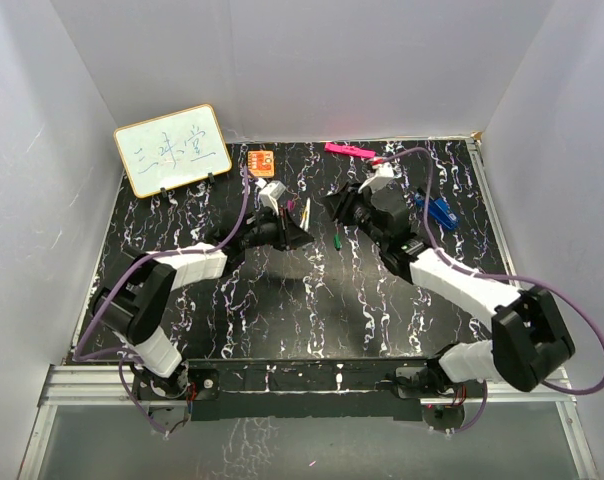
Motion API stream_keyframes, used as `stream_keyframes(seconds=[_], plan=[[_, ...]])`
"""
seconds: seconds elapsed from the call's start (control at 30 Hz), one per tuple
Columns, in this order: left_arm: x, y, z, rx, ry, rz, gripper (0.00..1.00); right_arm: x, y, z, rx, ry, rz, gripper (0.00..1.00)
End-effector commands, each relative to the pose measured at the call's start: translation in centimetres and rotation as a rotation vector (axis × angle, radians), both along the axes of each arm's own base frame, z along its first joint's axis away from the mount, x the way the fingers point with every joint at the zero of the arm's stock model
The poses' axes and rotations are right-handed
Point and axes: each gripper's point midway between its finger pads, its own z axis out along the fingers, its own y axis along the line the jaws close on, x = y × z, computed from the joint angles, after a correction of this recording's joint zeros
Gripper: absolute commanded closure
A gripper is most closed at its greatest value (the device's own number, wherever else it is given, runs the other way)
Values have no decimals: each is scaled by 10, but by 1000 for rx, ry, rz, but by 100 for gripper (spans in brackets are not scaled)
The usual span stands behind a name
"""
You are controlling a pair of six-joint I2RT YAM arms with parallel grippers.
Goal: Insert the pens into the pen caps
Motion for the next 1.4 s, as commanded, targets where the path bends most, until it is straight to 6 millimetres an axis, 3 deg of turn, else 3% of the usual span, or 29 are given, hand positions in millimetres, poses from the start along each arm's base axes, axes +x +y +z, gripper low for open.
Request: stream_keyframes(seconds=[0.0, 0.07, 0.2, 0.27, 0.37, 0.9, 1.1, 1.17, 1.37], plan=[[0, 17, 0, 129, -11, 50, 100, 9, -40, 7, -105, -49, -184, 73], [-2, 24, -9, 187, 19, 58, 100, 13, -51, -12, -176, 10, -237, 73], [-7, 35, -26, 282, 67, 69, 100, 20, -64, -70, -321, 210, -270, 73], [-11, 40, -36, 334, 107, 61, 100, 19, -62, -98, -361, 290, -234, 74], [-12, 45, -44, 382, 131, 67, 100, 15, -56, -119, -385, 336, -186, 75], [-22, 37, -48, 364, 141, -18, 100, 27, -42, -156, -460, 395, -111, 76], [-23, 34, -52, 359, 155, -30, 100, 32, -40, -160, -469, 399, -113, 76], [-23, 33, -53, 355, 161, -39, 100, 32, -40, -172, -485, 424, -109, 76], [-25, 31, -53, 336, 157, -47, 100, 34, -37, -178, -489, 429, -101, 76]])
